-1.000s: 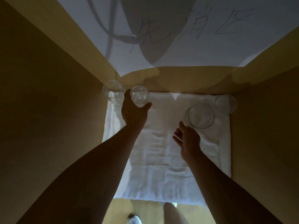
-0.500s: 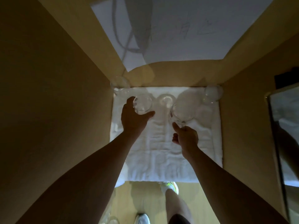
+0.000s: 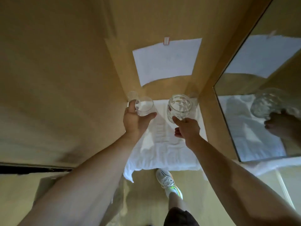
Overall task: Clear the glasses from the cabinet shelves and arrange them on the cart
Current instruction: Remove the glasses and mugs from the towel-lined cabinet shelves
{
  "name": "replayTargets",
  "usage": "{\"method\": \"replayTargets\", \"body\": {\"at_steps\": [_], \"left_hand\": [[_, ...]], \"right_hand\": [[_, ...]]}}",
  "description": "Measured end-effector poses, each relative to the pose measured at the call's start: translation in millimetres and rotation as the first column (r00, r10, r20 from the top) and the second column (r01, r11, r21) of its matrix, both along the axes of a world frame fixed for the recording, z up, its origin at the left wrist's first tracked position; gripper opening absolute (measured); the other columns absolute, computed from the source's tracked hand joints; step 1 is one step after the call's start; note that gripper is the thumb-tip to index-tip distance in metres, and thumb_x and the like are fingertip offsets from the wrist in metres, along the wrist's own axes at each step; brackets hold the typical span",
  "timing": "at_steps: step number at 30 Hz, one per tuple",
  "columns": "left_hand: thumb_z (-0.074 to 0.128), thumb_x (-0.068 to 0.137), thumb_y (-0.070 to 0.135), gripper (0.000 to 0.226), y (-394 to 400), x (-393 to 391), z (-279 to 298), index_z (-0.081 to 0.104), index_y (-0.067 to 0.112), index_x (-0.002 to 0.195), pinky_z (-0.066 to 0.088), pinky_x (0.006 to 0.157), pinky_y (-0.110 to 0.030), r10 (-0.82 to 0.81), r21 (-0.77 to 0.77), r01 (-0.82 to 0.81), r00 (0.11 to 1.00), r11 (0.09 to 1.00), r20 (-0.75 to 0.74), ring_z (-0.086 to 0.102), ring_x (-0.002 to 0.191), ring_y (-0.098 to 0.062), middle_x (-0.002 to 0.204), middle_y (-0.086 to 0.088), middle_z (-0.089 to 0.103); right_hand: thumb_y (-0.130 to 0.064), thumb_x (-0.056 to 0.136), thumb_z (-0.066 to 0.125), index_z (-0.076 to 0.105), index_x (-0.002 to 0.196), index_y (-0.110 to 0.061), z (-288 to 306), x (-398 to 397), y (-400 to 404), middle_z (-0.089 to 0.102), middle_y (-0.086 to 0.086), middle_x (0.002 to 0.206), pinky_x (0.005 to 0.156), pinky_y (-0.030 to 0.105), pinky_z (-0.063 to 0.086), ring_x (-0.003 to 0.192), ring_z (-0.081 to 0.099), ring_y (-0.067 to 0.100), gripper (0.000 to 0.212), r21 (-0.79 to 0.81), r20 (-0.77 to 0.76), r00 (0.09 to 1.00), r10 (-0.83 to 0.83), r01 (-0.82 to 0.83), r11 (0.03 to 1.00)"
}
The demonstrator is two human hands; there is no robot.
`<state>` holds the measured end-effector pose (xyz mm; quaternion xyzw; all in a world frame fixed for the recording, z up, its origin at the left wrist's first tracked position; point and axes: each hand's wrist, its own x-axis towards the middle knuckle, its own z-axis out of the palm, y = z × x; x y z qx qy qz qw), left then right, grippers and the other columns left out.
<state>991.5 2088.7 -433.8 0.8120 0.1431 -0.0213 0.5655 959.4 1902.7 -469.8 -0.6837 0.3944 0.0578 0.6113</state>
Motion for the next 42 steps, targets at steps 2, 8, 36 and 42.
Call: {"method": "replayTargets", "body": {"at_steps": [2,8,36,42], "left_hand": [[0.087,0.048,0.044,0.083,8.7,-28.5,34.1,0.056,0.021,0.123,0.051,0.099,-0.043,-0.016,-0.023,0.017,0.999,1.000,0.052,0.063,0.110,-0.022,0.120,-0.005,0.064],[0.093,0.055,0.039,0.074,17.3,-80.5,100.1,0.059,0.026,0.120,0.050,0.081,-0.031,-0.079,0.023,0.076,0.975,0.997,0.209,0.062,0.098,-0.020,0.110,-0.004,0.063],[0.083,0.053,0.060,0.086,-80.1,-309.6,276.7,0.054,0.032,0.129,0.054,0.091,-0.047,-0.122,-0.124,0.198,0.884,0.972,0.450,0.059,0.102,-0.022,0.110,0.003,0.056],[0.078,0.056,0.066,0.083,-142.8,-369.8,287.8,0.049,0.037,0.128,0.052,0.081,-0.034,-0.167,-0.080,0.223,0.882,0.971,0.441,0.058,0.099,-0.013,0.108,0.009,0.058]], "right_hand": [[-0.034,0.081,0.085,0.052,0.067,-0.009,36.3,-29.9,7.2,0.063,0.015,0.064,0.060,0.046,0.063,0.059,0.063,0.025,0.044,-0.007,0.047,0.999,0.019,-0.019,1.000],[-0.039,0.081,0.085,0.068,0.088,-0.010,113.7,-93.3,14.2,0.069,0.015,0.070,0.054,0.034,0.060,0.060,0.068,0.022,0.034,-0.067,0.156,0.983,0.094,-0.084,0.994],[-0.044,0.082,0.082,0.069,0.094,-0.009,290.8,-339.2,-72.4,0.067,0.012,0.060,0.057,0.041,0.062,0.053,0.064,0.025,0.039,-0.166,0.378,0.901,0.215,-0.162,0.973],[-0.040,0.084,0.082,0.069,0.091,-0.005,293.5,-398.0,-136.7,0.060,0.016,0.064,0.062,0.048,0.062,0.054,0.057,0.027,0.038,-0.147,0.403,0.893,0.200,-0.153,0.977]]}}
